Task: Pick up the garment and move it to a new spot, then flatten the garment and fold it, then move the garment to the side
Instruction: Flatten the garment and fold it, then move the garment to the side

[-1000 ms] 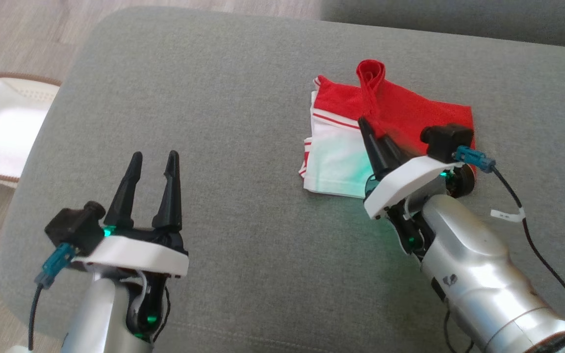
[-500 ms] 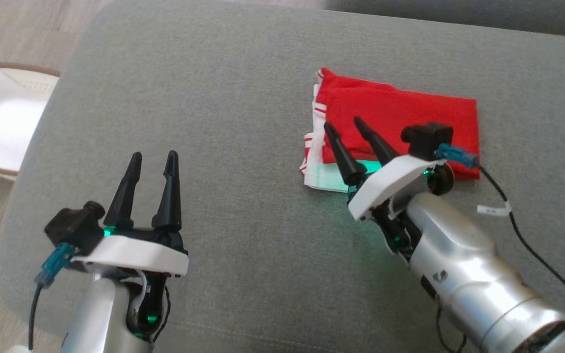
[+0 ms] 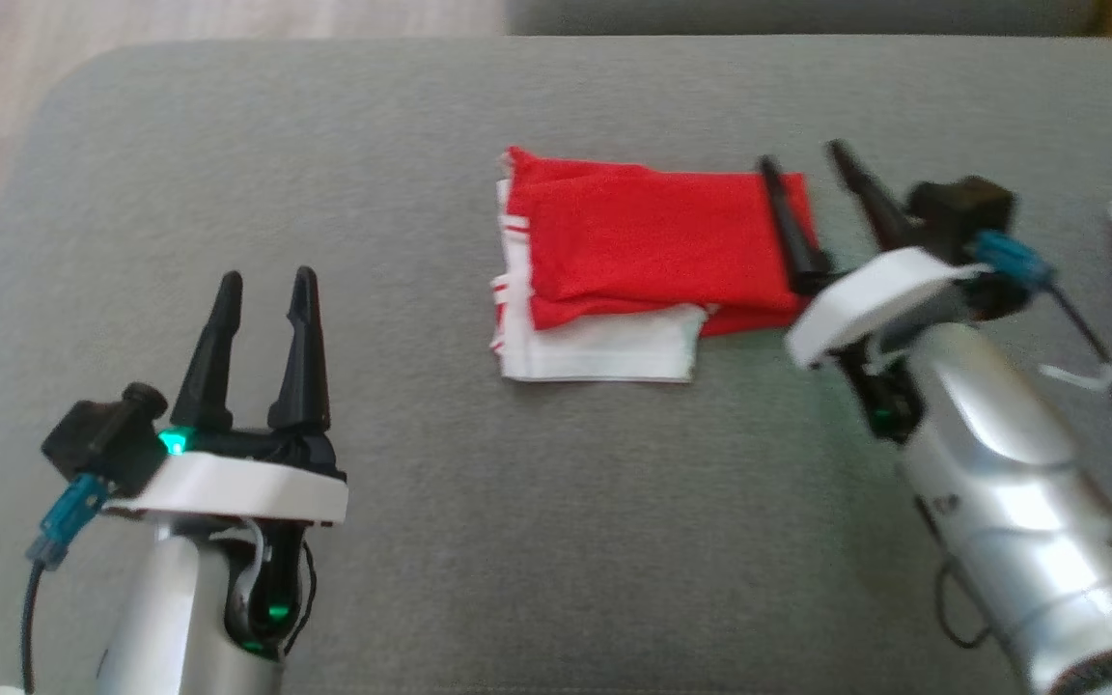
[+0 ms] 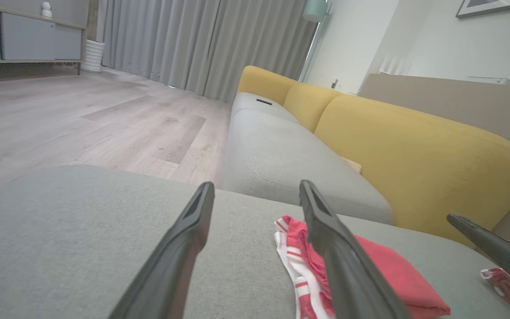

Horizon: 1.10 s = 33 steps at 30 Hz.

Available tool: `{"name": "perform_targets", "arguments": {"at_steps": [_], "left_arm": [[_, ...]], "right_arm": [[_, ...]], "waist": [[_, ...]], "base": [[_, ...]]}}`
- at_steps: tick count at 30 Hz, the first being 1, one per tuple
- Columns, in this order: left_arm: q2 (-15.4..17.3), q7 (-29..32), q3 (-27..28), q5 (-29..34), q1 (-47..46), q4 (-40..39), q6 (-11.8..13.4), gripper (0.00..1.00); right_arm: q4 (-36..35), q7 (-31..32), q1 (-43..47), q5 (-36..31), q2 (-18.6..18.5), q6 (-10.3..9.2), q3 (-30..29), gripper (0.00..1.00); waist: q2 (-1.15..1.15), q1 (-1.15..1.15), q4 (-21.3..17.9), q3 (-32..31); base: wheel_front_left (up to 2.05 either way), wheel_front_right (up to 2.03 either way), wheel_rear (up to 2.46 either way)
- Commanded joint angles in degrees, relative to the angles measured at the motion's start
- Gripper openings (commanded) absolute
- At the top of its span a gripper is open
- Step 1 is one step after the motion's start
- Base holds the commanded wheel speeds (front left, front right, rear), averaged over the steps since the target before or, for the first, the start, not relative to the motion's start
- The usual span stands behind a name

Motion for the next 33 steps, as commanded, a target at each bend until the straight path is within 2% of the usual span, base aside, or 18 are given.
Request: {"name": "perform_targets", "arguments": {"at_steps": [1,4,8,17,27,33], "left_arm": [[0.6,-0.3,2.3,0.4,-2.6,-2.3,-0.1,1.0],[0.6,-0.3,2.7,0.6,-2.9,-3.4,-0.1,1.0],[0.6,-0.3,3.1,0.9,-3.2,-4.2,0.2,1.0],[0.6,-0.3,2.3,2.1,-2.1,-4.6,1.1,1.0],[0.6,-0.3,1.3,2.5,-2.1,-4.7,1.3,1.0],[0.6,-0.3,0.3,2.3,-3.1,-4.6,1.0,1.0]], "right_arm": [[-2.4,-0.8,0.9,-1.3,0.1,-0.05,-0.3,1.0],[-7.8,-0.8,4.2,-7.7,-1.0,-0.05,-4.8,1.0],[-14.2,-0.8,9.0,-13.8,-0.5,-0.05,-10.3,1.0],[-25.1,-0.8,19.0,-20.8,3.3,-0.05,-18.8,1.0],[-27.6,-0.8,21.1,-22.3,4.4,-0.05,-20.4,1.0],[-25.2,-0.7,19.4,-23.0,4.5,-0.05,-20.4,1.0]], "waist": [[0.0,0.0,-1.8,-0.2],[0.0,0.0,-3.8,-0.2],[0.0,0.0,-5.8,-0.3],[0.0,0.0,-8.1,-0.6],[0.0,0.0,-7.7,0.5],[0.0,0.0,-5.8,2.5]], "base": [[0.0,0.0,0.0],[0.0,0.0,0.0],[0.0,0.0,0.0],[0.0,0.0,0.0],[0.0,0.0,0.0],[0.0,0.0,0.0]]}}
